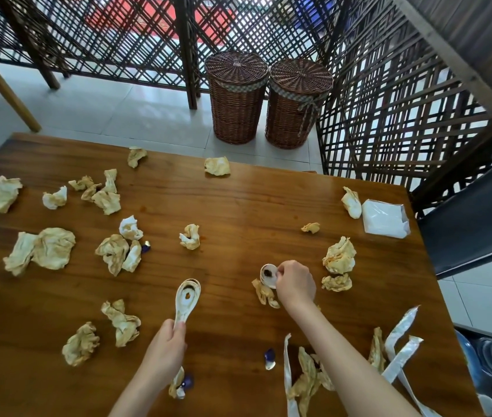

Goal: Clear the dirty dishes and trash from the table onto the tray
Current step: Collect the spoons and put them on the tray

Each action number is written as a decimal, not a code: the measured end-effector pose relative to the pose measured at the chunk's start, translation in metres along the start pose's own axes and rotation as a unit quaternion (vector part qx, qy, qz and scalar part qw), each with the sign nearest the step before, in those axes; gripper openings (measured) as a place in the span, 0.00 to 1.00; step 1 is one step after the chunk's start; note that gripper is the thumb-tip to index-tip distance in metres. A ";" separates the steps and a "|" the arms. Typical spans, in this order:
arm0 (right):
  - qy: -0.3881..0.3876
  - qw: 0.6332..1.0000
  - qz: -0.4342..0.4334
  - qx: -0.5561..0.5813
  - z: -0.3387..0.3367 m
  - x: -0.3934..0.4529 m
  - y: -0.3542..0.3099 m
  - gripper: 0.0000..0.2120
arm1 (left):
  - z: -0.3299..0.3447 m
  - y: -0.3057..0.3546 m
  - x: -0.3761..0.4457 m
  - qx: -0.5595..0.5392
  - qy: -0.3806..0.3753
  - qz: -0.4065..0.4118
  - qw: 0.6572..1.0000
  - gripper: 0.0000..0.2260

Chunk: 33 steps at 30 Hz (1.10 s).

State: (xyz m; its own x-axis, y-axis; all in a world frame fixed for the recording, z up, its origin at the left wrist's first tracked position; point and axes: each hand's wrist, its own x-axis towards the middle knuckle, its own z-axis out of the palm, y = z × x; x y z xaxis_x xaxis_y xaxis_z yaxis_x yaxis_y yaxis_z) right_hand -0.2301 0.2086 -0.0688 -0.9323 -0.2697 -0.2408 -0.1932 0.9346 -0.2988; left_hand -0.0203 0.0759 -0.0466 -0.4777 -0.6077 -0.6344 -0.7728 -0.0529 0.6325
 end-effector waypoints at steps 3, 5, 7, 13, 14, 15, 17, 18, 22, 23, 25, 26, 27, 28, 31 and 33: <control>-0.020 1.000 0.015 -0.006 -0.001 0.006 0.000 0.07 | -0.001 0.000 0.000 -0.003 -0.001 0.000 1.000 0.16; -0.033 0.999 0.033 -0.001 0.000 0.007 0.000 0.07 | -0.003 0.001 0.000 -0.006 0.002 -0.002 1.000 0.15; -0.045 0.998 0.041 -0.002 0.002 0.005 0.001 0.10 | -0.004 0.001 0.000 -0.008 0.003 -0.006 1.000 0.15; -0.072 0.996 0.023 -0.040 0.007 -0.002 0.010 0.10 | -0.004 -0.002 -0.003 -0.017 -0.005 -0.004 1.000 0.15; -0.074 0.996 0.016 -0.047 0.008 -0.003 0.012 0.11 | -0.004 -0.002 -0.003 -0.018 -0.005 -0.003 1.000 0.15; -0.077 0.996 0.012 -0.050 0.007 -0.004 0.014 0.10 | -0.004 -0.002 -0.003 -0.019 -0.005 -0.002 1.000 0.15; -0.088 0.995 0.010 -0.050 0.006 -0.005 0.016 0.08 | -0.005 -0.002 -0.003 -0.025 -0.006 -0.002 1.000 0.15; -0.095 0.994 0.012 -0.046 0.005 -0.006 0.017 0.07 | -0.005 -0.002 -0.004 -0.025 -0.006 0.000 1.000 0.14; -0.113 0.993 0.024 -0.004 0.001 -0.007 0.021 0.06 | -0.003 0.000 -0.007 -0.024 -0.006 0.006 1.000 0.14; -0.116 0.993 0.028 0.013 -0.001 -0.007 0.022 0.07 | -0.002 0.002 -0.008 -0.027 -0.009 0.007 1.000 0.14; -0.119 0.991 0.036 0.050 -0.006 -0.007 0.023 0.09 | 0.001 0.005 -0.011 -0.039 -0.013 0.012 0.999 0.14; -0.118 0.990 0.035 0.063 -0.009 -0.007 0.024 0.11 | 0.003 0.008 -0.012 -0.038 -0.013 0.016 0.999 0.14; -0.119 0.989 0.036 0.076 -0.011 -0.006 0.024 0.13 | 0.005 0.011 -0.012 -0.033 -0.013 0.021 0.999 0.14; -0.122 0.988 0.039 0.091 -0.014 -0.006 0.025 0.15 | 0.008 0.014 -0.014 -0.029 -0.013 0.025 0.999 0.14; -0.137 0.979 0.055 0.139 -0.028 -0.007 0.030 0.14 | 0.017 0.024 -0.021 -0.034 -0.024 0.040 0.998 0.14; -0.142 0.971 0.074 0.179 -0.040 -0.011 0.036 0.12 | 0.026 0.032 -0.027 -0.042 -0.039 0.056 0.997 0.14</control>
State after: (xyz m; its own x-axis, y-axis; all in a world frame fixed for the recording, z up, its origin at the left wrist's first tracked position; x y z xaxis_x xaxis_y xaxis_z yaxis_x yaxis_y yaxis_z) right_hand -0.2394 0.2545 -0.0403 -0.8105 -0.2384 -0.5350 0.1036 0.8407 -0.5315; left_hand -0.0425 0.1108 -0.0210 -0.5926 -0.5503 -0.5881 -0.6765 -0.0562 0.7343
